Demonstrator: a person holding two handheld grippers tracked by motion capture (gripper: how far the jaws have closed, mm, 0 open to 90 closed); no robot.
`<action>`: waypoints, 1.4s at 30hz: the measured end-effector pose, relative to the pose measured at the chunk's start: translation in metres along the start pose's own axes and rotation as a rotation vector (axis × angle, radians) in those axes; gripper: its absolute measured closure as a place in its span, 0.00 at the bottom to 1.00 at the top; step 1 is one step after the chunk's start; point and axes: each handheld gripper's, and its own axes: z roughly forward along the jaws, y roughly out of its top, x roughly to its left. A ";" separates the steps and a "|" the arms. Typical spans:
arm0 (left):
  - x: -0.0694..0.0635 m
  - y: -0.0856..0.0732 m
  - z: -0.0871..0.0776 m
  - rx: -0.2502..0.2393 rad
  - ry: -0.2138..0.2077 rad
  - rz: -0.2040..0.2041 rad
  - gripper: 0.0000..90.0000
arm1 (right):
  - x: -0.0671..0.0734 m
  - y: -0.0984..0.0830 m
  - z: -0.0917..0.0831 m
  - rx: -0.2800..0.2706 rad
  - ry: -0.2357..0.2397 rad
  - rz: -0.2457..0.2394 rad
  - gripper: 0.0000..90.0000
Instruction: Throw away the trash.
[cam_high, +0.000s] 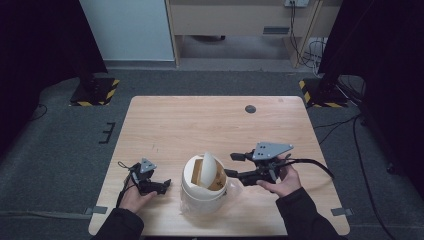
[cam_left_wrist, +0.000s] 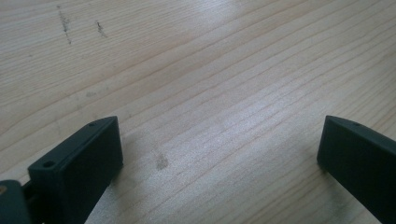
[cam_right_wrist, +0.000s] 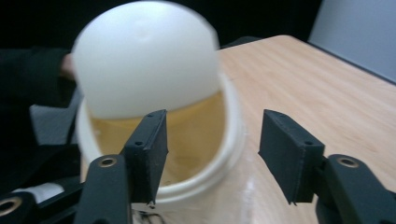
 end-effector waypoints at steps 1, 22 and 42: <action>0.000 0.000 0.000 0.000 0.000 0.000 0.00 | -0.003 -0.001 -0.003 -0.008 -0.018 0.011 0.43; 0.000 0.000 0.000 0.000 0.000 0.000 0.00 | -0.067 -0.064 -0.015 0.124 -0.288 0.191 0.30; 0.000 0.000 0.000 0.000 0.000 0.000 0.00 | -0.104 -0.118 -0.024 0.305 -0.454 0.279 0.20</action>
